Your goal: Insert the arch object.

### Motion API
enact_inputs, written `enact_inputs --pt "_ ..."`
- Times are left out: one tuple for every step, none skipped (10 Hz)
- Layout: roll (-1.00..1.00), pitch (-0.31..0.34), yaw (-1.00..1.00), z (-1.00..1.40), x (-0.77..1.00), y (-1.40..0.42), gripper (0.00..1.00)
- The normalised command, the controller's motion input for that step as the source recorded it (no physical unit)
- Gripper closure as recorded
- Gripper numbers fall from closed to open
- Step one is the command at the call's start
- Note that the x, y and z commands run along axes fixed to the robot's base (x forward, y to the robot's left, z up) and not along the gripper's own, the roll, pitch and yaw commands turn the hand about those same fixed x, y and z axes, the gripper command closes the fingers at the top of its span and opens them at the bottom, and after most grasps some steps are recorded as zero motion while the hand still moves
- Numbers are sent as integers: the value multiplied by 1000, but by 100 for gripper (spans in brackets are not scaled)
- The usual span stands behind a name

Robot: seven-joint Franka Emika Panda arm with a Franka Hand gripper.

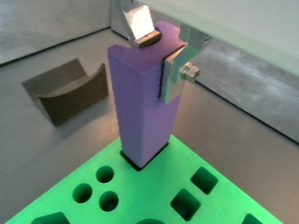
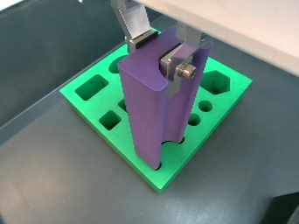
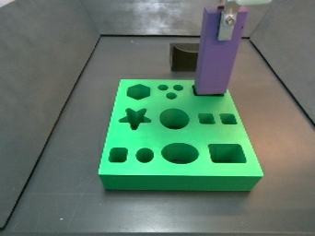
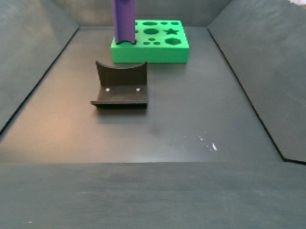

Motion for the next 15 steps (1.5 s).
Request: enact_inputs --pt "-134 -37 -191 -214 0 9 100" --pt "-93 -26 -186 -231 -171 66 100" --pt "-116 -47 -157 -240 -314 80 100" --pt "-164 -67 -63 -197 -369 91 100" --pt "-186 -64 0 -189 -223 77 100" --pt "-81 -10 0 -329 26 0 100" --pt "-23 0 0 -386 183 0 100" --pt "0 171 0 -214 454 0 100" --pt "33 181 0 -246 486 -3 100" --pt "53 173 0 -229 454 0 100" --pt "47 143 0 -249 383 0 100" --pt "114 124 0 -343 283 0 100" --pt "159 154 0 -377 286 0 100" --pt "154 146 0 -360 274 0 100" --pt "61 121 -77 -134 186 0 100"
